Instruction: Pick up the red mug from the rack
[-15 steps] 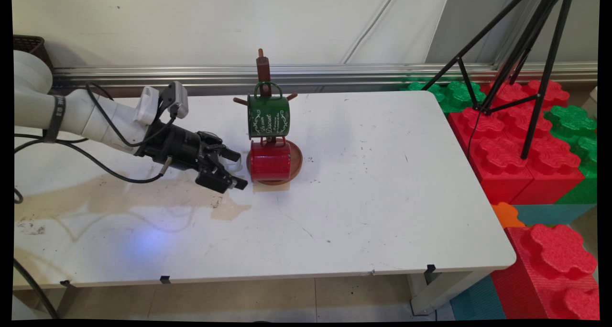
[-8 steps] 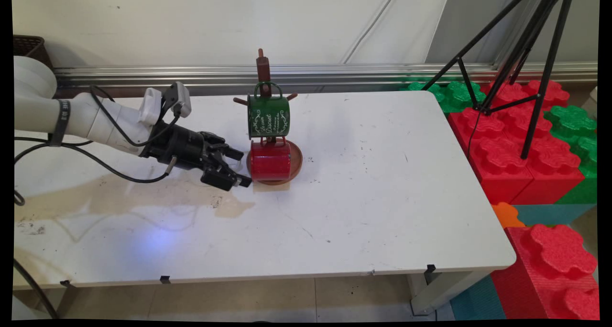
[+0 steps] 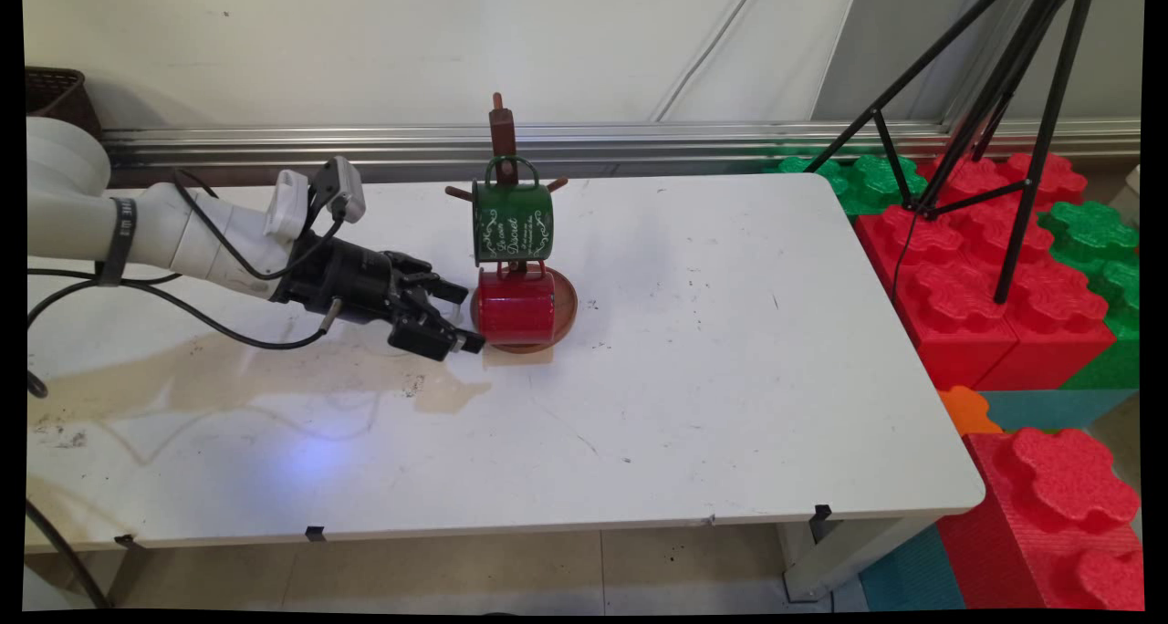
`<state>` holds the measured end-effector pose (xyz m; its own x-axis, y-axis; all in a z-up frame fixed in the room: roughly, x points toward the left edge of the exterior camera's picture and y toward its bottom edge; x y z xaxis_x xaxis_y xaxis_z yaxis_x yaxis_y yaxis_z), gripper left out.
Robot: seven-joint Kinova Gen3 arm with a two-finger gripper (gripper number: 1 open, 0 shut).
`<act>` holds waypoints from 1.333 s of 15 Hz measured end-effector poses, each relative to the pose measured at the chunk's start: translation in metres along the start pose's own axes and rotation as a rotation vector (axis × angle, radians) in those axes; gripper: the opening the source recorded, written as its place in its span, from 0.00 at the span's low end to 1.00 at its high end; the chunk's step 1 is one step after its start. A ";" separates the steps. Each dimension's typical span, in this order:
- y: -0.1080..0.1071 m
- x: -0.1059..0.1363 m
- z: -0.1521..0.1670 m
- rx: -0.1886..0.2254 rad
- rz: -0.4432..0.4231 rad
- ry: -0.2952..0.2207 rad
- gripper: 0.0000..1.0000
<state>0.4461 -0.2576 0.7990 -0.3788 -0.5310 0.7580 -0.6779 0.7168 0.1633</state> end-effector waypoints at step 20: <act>-0.003 -0.009 0.011 0.013 -0.046 0.051 1.00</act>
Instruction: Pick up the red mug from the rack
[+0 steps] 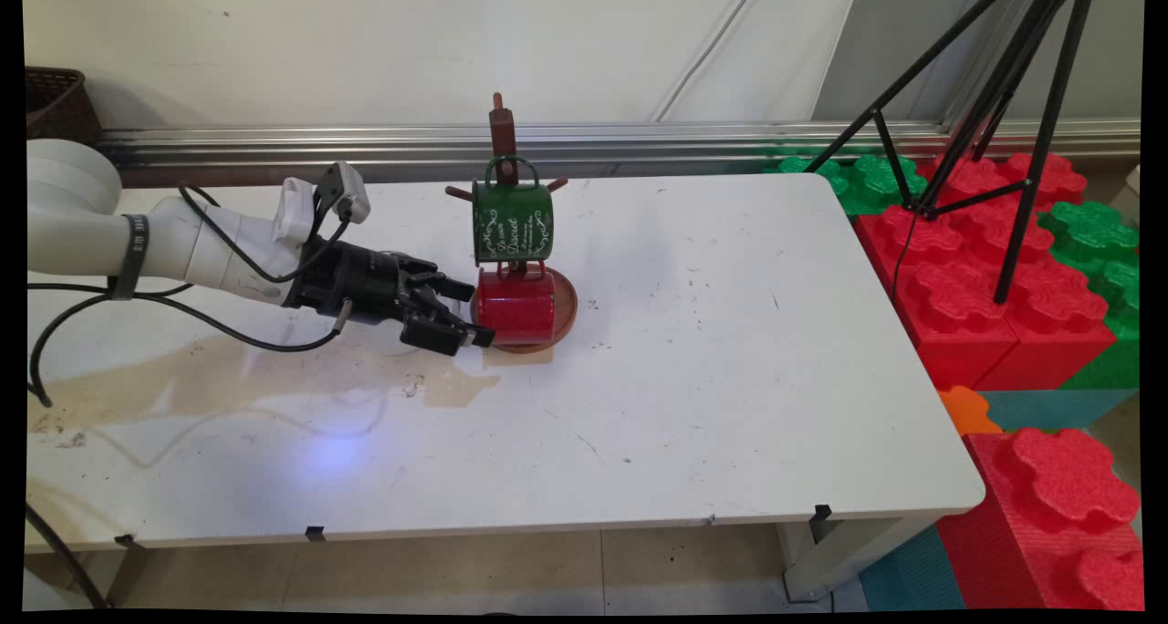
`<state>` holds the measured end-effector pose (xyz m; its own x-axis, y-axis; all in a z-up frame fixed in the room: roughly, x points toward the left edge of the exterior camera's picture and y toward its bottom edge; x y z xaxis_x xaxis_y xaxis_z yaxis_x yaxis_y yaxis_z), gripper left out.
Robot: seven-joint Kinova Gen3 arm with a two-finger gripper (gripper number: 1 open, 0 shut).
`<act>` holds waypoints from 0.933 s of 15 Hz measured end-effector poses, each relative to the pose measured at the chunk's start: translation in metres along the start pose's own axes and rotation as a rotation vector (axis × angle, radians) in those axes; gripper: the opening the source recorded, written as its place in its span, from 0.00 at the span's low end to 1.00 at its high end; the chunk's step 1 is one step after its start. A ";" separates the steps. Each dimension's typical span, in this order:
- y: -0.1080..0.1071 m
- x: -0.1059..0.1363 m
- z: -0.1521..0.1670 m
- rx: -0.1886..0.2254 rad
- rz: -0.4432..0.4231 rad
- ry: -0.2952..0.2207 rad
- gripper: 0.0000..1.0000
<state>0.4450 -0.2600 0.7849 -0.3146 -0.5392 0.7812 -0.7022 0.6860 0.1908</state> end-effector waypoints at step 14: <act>-0.001 -0.002 0.009 0.005 -0.018 0.024 1.00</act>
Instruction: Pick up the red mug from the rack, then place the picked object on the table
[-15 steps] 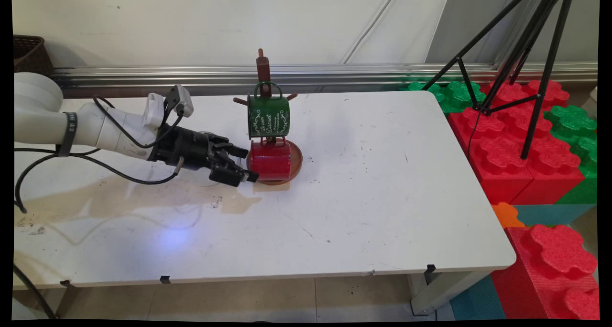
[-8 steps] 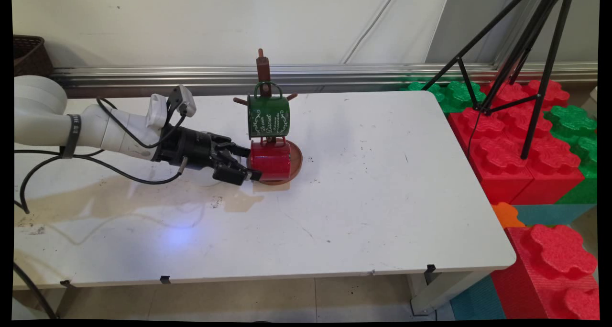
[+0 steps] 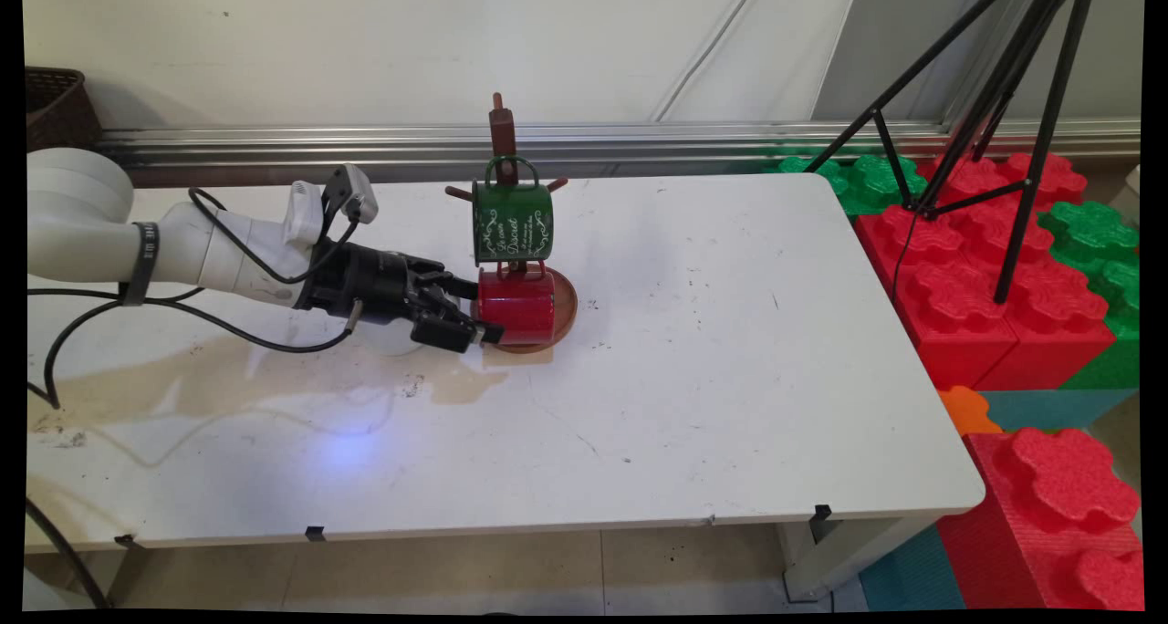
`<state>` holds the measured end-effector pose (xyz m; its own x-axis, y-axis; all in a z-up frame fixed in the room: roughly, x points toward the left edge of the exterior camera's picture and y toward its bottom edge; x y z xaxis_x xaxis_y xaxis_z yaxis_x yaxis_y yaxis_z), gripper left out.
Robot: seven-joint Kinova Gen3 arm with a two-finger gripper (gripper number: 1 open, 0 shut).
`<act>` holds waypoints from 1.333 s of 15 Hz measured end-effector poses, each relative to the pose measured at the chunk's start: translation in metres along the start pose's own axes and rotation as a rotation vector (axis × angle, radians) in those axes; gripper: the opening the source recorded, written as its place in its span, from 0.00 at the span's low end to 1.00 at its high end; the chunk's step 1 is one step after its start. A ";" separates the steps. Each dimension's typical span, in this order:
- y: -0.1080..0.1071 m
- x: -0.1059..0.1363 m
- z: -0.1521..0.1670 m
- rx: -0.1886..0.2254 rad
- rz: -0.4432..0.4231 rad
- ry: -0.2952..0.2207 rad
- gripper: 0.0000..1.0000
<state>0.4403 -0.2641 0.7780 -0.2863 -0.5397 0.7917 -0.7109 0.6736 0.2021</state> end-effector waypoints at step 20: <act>0.006 -0.006 -0.007 -0.047 -0.006 -0.009 0.00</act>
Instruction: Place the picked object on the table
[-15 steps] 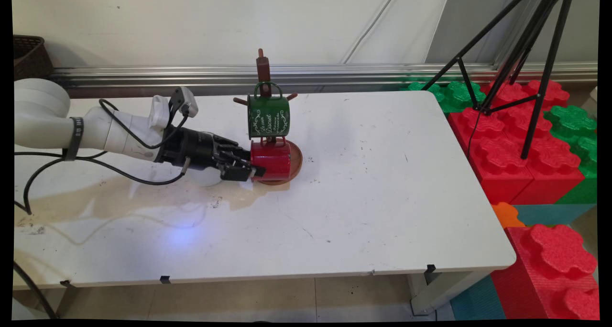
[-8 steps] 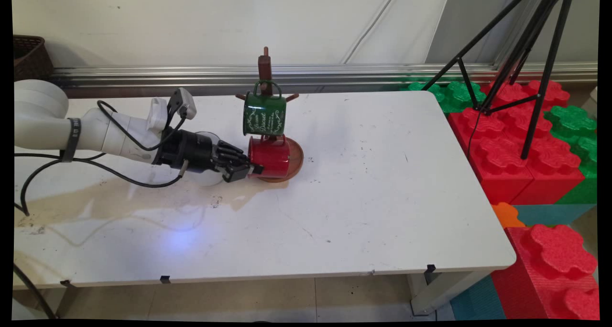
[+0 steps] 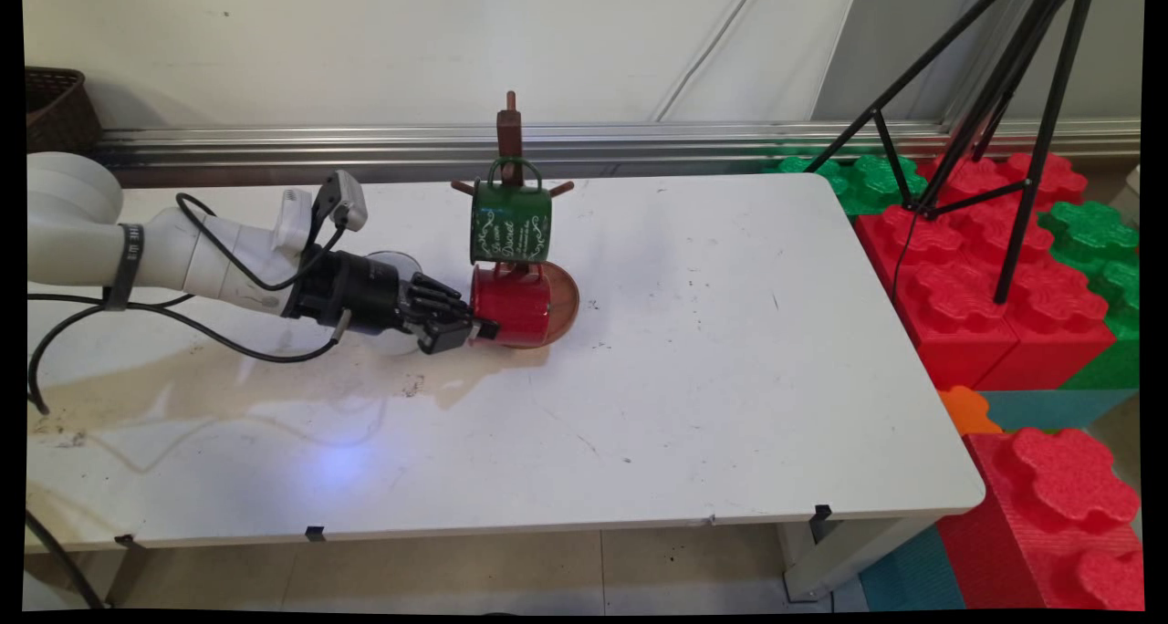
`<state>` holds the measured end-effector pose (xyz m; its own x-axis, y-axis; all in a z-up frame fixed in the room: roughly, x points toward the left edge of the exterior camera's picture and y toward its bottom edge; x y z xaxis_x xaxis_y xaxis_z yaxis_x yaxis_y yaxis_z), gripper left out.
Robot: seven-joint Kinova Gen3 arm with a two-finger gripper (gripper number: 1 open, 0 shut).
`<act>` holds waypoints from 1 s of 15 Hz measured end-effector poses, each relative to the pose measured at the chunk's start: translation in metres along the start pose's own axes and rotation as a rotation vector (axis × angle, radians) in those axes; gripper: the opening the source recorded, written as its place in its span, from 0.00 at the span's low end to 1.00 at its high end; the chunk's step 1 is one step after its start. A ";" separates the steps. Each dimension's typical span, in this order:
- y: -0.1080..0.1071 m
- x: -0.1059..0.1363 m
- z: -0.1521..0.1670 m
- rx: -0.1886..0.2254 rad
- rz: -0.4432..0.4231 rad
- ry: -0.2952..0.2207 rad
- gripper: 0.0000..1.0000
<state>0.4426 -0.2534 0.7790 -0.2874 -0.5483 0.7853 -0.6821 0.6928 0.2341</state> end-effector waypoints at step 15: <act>0.021 0.014 -0.025 -0.100 0.037 0.016 0.00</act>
<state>0.4409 -0.2350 0.8093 -0.2999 -0.5142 0.8036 -0.6003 0.7563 0.2599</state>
